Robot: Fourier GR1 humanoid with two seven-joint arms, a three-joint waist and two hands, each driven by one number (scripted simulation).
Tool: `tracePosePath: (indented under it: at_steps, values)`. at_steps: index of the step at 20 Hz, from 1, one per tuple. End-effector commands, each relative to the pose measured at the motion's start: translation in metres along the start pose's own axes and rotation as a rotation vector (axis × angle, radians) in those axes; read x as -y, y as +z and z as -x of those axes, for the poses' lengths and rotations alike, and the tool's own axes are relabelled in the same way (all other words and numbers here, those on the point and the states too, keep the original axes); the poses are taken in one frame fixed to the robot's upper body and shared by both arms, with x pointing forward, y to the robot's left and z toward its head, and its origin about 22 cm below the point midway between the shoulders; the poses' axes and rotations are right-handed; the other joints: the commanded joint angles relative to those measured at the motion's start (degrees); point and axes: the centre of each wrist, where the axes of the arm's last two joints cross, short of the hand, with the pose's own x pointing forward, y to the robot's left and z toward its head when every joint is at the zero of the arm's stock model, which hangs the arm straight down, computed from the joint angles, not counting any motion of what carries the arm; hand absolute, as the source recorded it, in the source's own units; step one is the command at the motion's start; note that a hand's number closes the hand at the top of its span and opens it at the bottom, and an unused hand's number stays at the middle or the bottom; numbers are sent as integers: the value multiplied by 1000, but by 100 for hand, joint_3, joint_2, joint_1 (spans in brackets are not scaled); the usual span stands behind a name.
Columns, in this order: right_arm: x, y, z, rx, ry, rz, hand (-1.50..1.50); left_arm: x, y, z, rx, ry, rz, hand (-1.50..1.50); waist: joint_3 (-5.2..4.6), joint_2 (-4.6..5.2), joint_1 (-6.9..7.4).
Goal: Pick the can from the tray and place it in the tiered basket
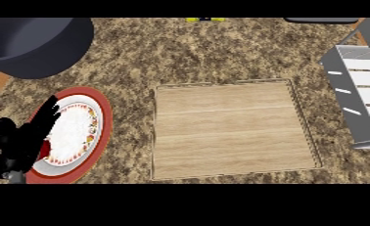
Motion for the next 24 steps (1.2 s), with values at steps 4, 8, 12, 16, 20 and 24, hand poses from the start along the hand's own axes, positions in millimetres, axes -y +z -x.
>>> tracePosePath:
  at_steps: [4,8,12,16,20,24]
  values:
    - [8,-25,25,132,279,-29,150,4,-3,4,-12,3,5,0,-10,-4,-8]
    - [18,-47,30,161,282,-27,150,8,-9,-4,-20,22,-7,0,-10,-13,-27]
    - [31,-58,36,204,361,-81,150,2,-6,0,-24,23,-4,0,-10,-10,-8]
    - [-4,-49,46,184,391,-172,150,6,-20,-10,-28,-4,-7,0,-11,-17,-89]
    - [7,-51,73,-15,366,-352,150,-5,9,2,-4,-2,5,0,-9,-20,27]
    - [-15,-46,83,-155,426,-501,-150,7,-3,3,-25,4,6,0,-11,4,1]
